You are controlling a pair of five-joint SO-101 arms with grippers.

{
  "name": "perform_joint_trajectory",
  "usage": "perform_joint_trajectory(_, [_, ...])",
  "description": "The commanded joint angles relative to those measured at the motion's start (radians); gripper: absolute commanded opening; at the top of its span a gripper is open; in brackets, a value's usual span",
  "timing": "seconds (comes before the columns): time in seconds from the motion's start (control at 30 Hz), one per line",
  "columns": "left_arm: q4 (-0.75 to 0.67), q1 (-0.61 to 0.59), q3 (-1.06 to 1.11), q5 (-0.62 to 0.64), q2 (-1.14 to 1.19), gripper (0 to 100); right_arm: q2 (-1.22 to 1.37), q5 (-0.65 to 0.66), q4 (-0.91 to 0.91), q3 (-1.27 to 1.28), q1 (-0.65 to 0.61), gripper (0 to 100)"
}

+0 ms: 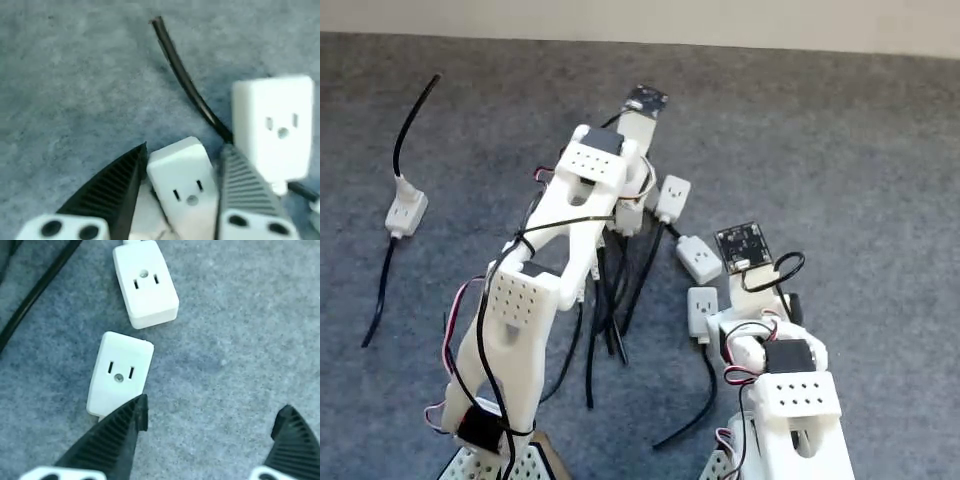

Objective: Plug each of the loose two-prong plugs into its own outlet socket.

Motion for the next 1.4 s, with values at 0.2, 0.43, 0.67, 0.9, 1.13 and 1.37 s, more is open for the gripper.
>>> perform_joint_trajectory(0.2, [0.325,-0.096,-0.415,-0.114,0.001,1,0.002,-0.008,-0.022,-0.004,-0.01,37.5])
perform_joint_trajectory(0.43, [0.488,-0.154,-0.65,-0.19,-0.071,1,0.004,-0.008,-0.022,-0.004,-0.021,37.5])
perform_joint_trajectory(0.67, [0.488,-0.18,0.124,-0.489,-0.467,1,0.005,-0.008,-0.022,-0.001,-0.042,37.5])
perform_joint_trajectory(0.9, [0.486,-0.185,1.04,-0.875,-0.947,1,0.004,-0.008,-0.022,0.013,-0.042,37.5])
perform_joint_trajectory(1.13, [0.172,-0.205,1.52,-0.977,-1.224,2,0.002,-0.006,-0.022,0.013,-0.042,37.5])
perform_joint_trajectory(1.37, [-0.02,-0.24,1.54,-0.974,-1.218,20,0.002,-0.006,-0.022,0.013,-0.042,37.5])
